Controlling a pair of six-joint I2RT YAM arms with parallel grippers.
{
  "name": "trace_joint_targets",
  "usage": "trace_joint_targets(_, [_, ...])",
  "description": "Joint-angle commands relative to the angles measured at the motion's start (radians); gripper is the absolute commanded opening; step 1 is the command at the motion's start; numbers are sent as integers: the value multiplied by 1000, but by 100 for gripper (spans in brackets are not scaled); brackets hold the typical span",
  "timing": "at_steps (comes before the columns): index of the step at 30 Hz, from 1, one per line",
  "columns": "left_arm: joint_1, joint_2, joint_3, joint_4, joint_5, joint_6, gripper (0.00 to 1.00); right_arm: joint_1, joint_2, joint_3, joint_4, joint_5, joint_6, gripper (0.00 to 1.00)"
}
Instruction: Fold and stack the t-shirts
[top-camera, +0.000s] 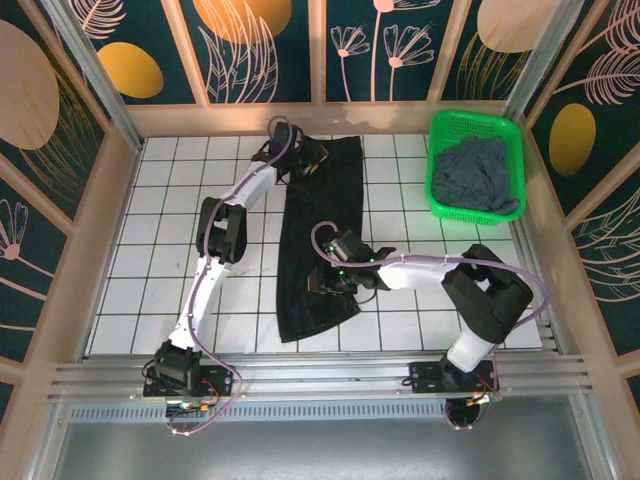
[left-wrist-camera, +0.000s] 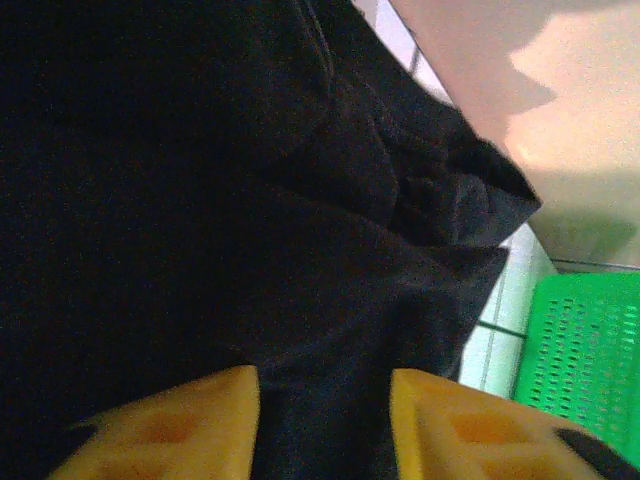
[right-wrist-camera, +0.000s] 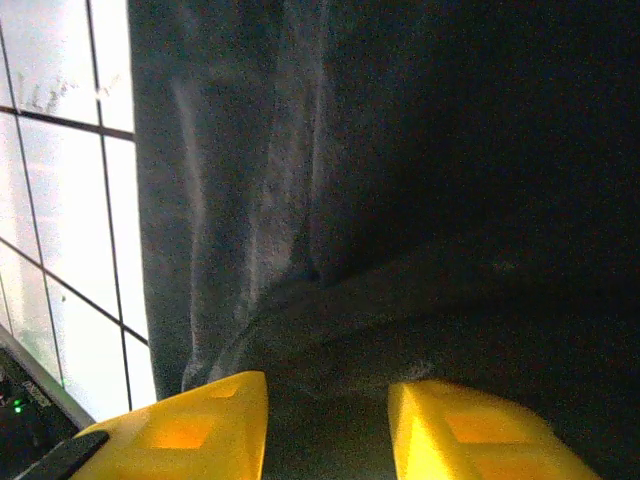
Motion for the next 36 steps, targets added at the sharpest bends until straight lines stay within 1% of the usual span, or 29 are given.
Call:
trace_joint_targets(1, [28, -157, -24, -63, -69, 56, 57, -18, -122, -3, -64, 98, 15, 41])
trace_joint_targets(3, [28, -271, -112, -97, -126, 106, 60, -36, -203, -40, -114, 144, 18, 44])
trace_joint_targets(4, [27, -345, -191, -96, -148, 123, 60, -47, -246, -61, -148, 165, 19, 45])
trace_joint_targets(6, [26, -480, -378, -82, -173, 153, 61, -68, -320, -101, -216, 192, 20, 47])
trace_joint_targets(9, [19, -689, -664, -82, -173, 193, 60, -84, -384, -154, -326, 204, 15, 48])
trace_joint_targets(12, [10, -880, -970, -84, -151, 211, 56, -44, -414, -180, -368, 181, 2, 49])
trace_joint_targets(14, [0, -1006, -1167, -109, -144, 222, 53, -6, -407, -185, -368, 138, 9, 50])
trace_joint_targets(17, [-20, -1177, -1393, -182, -134, 247, 49, 66, -374, -175, -372, 134, 35, 50])
trace_joint_targets(20, [-43, -1321, -1574, -245, -110, 246, 46, 114, -345, -174, -362, 145, 84, 50])
trace_joint_targets(23, [-72, -1428, -1707, -297, -62, 234, 42, 148, -327, -178, -384, 169, 136, 48])
trace_joint_targets(28, [-136, -1536, -1848, -333, -22, 203, 41, 201, -323, -194, -399, 200, 202, 48])
trace_joint_targets(32, [-185, -1563, -1901, -299, 12, 171, 42, 242, -324, -187, -430, 250, 250, 50])
trace_joint_targets(34, [-215, -1557, -1908, -278, 25, 157, 41, 260, -362, -185, -470, 300, 302, 51])
trace_joint_targets(36, [-249, -1540, -1908, -262, 28, 151, 40, 268, -432, -206, -507, 338, 371, 51])
